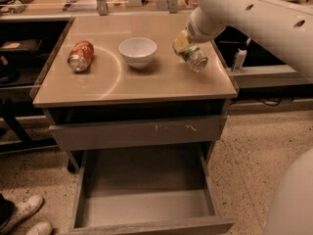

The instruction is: Pick 7up can from middle drawer and place on counter

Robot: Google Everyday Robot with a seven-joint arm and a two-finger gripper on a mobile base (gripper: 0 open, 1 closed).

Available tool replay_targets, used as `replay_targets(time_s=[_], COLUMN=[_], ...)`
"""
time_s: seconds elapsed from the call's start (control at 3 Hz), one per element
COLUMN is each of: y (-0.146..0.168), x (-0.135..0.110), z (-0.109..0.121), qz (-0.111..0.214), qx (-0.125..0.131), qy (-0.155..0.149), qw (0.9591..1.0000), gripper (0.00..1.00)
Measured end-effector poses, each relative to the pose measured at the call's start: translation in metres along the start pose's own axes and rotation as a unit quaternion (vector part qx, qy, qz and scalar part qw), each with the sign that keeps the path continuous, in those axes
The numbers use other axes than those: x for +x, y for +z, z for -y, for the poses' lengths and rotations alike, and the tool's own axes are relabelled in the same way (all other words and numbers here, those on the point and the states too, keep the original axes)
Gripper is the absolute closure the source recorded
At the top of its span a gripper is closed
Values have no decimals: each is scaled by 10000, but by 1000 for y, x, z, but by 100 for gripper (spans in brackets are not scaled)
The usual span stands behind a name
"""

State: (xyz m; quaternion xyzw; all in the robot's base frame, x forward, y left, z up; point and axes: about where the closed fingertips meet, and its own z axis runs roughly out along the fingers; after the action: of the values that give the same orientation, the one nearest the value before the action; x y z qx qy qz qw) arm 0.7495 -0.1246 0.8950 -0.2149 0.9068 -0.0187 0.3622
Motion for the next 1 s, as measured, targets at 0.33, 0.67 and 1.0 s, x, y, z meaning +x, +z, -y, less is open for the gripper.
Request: replay_targets(time_s=[0.33, 0.67, 1.0], y=[19, 20, 20], x=[15, 15, 15], z=[-7, -7, -7], qz=[-142, -144, -144], qx=[-130, -132, -132], qy=[64, 64, 64], qw=[9998, 9998, 9998], gripper=[100, 100, 81])
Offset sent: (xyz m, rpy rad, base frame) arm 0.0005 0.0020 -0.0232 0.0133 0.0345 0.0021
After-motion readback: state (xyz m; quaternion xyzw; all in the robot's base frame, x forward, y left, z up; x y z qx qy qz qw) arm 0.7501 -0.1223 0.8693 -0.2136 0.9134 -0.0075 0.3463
